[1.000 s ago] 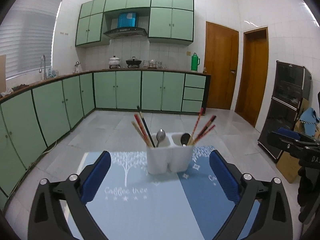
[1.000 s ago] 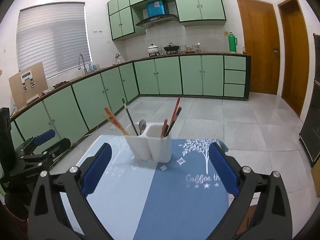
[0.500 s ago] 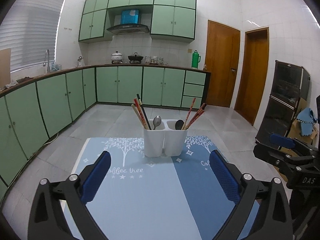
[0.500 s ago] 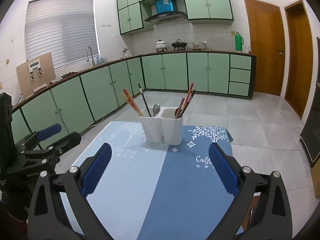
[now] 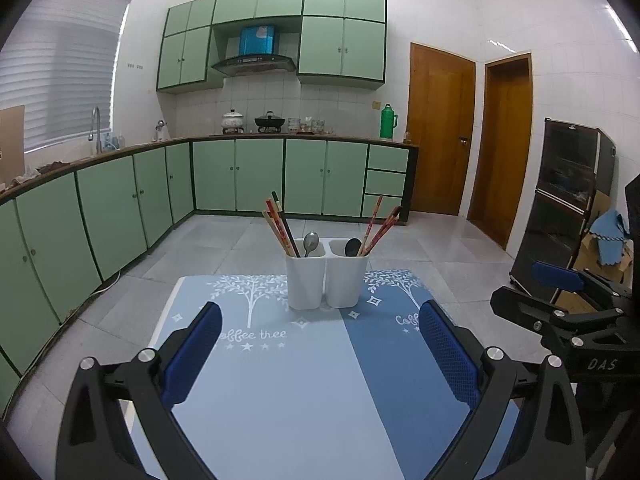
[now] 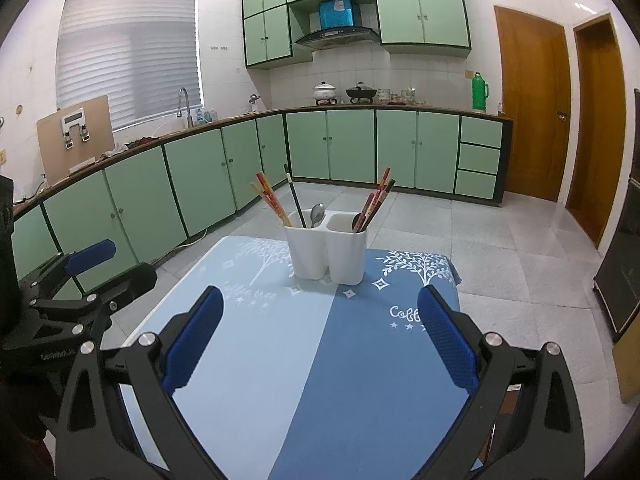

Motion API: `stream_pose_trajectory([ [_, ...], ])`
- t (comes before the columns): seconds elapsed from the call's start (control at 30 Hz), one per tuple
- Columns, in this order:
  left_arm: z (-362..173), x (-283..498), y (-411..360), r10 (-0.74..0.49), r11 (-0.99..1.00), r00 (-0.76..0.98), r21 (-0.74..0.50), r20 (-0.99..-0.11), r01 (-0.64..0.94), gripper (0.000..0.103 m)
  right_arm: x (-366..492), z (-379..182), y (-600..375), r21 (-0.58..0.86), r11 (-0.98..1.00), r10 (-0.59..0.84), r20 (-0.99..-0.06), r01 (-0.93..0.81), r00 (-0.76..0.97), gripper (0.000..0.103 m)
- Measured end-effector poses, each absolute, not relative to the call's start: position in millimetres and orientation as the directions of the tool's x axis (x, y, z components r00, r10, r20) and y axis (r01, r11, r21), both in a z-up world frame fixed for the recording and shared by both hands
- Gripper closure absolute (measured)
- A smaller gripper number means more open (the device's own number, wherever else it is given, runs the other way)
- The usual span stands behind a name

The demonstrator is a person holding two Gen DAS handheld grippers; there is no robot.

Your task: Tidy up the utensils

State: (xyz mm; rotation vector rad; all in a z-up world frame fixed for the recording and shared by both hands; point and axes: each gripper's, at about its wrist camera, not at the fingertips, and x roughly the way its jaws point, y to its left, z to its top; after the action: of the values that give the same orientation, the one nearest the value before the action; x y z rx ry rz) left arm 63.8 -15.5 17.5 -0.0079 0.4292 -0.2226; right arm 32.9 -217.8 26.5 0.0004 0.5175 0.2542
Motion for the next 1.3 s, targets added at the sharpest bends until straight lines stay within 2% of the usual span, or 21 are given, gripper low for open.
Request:
stream_pose_trajectory([
  [1.3, 22, 52, -17, -0.211, 0.977, 0.889, -0.056, -0.406, 0.207, 0.006, 25, 28, -215, 0.053, 0.969, 0.237, -0.488, -0.242, 0.84, 0.008],
])
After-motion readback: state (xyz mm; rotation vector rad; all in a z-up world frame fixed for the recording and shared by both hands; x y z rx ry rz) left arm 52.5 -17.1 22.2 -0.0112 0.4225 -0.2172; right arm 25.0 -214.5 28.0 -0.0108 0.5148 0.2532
